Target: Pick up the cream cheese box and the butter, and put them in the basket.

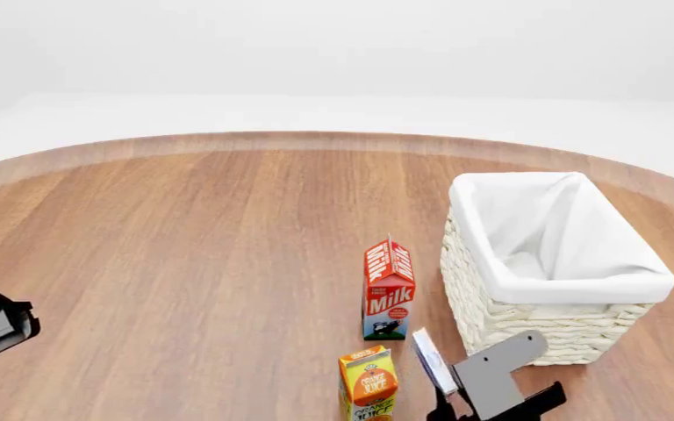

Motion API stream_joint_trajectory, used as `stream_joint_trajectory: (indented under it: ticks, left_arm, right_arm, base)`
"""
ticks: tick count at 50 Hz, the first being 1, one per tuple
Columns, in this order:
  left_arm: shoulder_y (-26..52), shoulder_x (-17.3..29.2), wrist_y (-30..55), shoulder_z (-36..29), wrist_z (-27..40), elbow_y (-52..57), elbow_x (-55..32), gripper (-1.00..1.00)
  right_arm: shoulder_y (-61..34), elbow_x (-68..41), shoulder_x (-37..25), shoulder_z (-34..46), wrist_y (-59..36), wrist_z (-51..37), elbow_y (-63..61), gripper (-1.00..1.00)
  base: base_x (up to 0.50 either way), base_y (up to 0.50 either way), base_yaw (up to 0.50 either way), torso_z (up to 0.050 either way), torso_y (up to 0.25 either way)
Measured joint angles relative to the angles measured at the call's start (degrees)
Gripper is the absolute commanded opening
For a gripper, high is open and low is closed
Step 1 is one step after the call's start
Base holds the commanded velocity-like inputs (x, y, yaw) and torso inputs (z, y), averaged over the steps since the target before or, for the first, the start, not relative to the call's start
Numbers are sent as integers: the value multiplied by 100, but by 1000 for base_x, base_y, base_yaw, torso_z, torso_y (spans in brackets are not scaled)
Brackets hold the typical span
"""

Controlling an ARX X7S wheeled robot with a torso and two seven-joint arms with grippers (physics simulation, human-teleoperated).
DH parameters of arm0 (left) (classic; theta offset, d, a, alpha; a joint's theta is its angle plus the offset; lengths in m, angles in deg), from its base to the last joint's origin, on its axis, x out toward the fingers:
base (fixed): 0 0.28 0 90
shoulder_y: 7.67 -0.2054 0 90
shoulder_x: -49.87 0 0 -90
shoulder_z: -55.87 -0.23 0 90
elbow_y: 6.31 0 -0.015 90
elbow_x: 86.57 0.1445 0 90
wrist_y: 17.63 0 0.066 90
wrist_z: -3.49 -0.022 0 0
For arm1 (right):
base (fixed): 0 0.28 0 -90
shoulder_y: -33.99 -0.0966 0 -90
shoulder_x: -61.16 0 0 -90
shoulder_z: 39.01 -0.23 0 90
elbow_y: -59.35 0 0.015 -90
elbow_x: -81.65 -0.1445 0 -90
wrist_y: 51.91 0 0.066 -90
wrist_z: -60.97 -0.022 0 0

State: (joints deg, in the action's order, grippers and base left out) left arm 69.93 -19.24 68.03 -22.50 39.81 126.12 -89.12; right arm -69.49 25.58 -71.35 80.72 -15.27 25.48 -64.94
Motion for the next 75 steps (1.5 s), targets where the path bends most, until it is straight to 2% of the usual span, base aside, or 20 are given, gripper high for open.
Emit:
stream_joint_trajectory:
  ticks: [18,27,32,42,49,62,75]
  left_arm:
    - [-20,21,-12,12,20,17,-32,100]
    - [-28,30,-13,10,32,29,-30,100]
    - [-29,35,-13,3,38,34,-25,100]
    - [-28,44,-6,-19,47,42,-13,100]
    - [-21,53,10,-34,51,51,-11,100]
    - [-10,76,41,-45,58,69,-26,100]
    - [11,92,65,-78,68,58,-9,100]
  right_arm:
    - [-42,-663,-576,-605,-217,-866,-1454,-100]
    - [-359,-1205,-982,-878,-199,-1387,-2046,-100]
    - [-884,-1454,-1444,-437,197,-1759,-2235,-100]
    - [-2906,-1738,-2434,1473,1182,-2389,-2423,-100]
    - [-3987,-2053,-2907,2204,1602,-2594,-2471,-100]
    - [-4987,-2456,-3373,2635,1957,-2564,-2310,-100]
    - [-5368,-2487,-3321,2679,1994,-2076,-1350,-100]
  base:
    - [0,0,0,0,1]
    - [0,0,0,0,0]
    - [0,0,0,0,0]
    - [0,0,0,0,1]
    - [0,0,0,0,0]
    - [0,0,0,0,0]
    - [0,0,0,0,1]
